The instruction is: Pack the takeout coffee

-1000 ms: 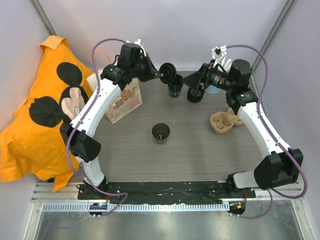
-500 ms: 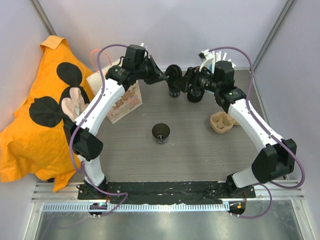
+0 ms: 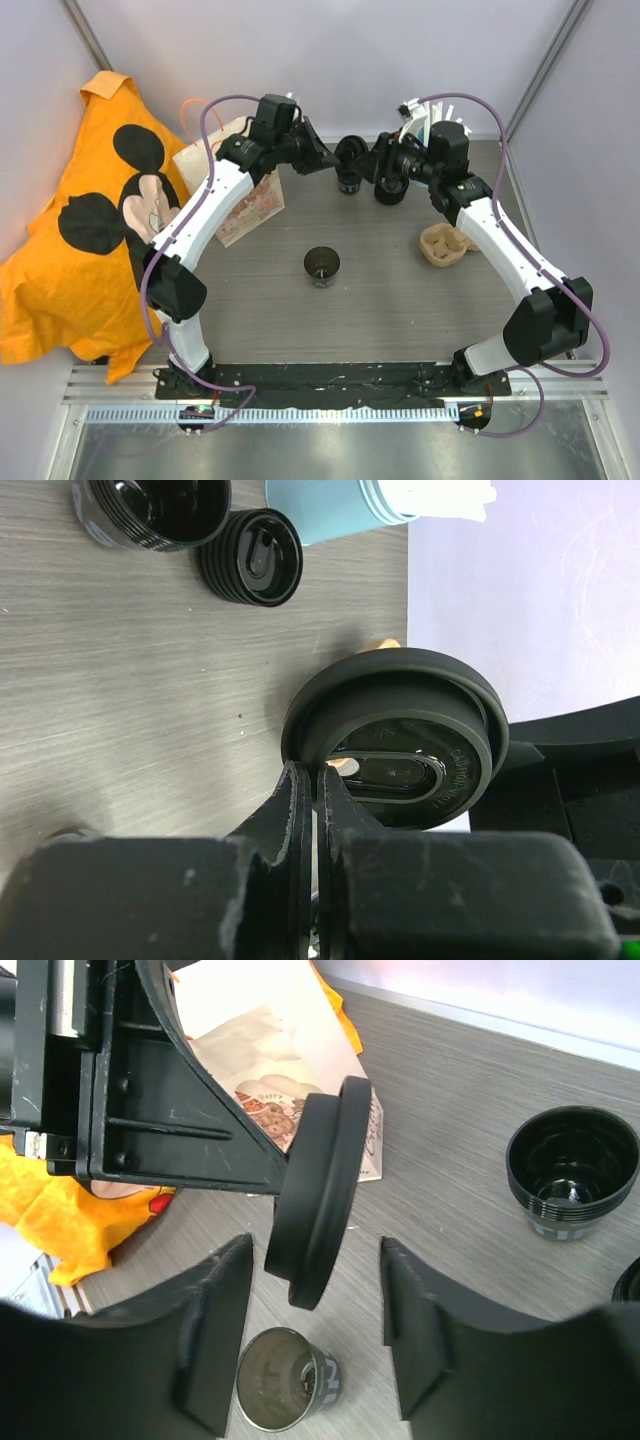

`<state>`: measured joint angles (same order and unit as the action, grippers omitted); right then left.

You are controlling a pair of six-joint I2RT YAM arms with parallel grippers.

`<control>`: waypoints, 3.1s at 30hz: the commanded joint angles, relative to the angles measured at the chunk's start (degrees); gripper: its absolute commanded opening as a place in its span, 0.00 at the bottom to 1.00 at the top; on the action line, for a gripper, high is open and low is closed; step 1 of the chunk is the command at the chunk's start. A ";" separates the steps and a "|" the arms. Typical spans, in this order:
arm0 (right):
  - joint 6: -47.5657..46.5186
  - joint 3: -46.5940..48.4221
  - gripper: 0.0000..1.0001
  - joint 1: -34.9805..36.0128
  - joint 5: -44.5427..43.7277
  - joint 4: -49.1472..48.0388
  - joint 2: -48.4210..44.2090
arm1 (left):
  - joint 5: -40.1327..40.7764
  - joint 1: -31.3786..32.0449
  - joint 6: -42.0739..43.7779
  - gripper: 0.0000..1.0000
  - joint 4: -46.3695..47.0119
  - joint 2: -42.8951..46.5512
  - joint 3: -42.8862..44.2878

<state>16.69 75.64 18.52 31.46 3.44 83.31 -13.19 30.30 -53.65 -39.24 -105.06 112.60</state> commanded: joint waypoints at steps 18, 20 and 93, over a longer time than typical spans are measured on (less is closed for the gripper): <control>-0.60 2.59 0.21 0.99 1.50 -2.65 -0.51 | -4.82 0.46 -0.85 0.11 4.53 0.73 -1.24; -0.69 2.94 0.20 0.99 1.32 -2.13 -0.43 | -5.09 0.46 -0.41 0.13 4.70 0.99 -1.41; 13.29 0.39 0.21 -11.41 37.18 2.53 -4.38 | -36.12 6.43 157.01 0.79 19.30 27.54 -34.03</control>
<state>31.59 76.09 7.27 68.23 6.02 80.73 -45.98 35.20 97.54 -14.31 -76.53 74.94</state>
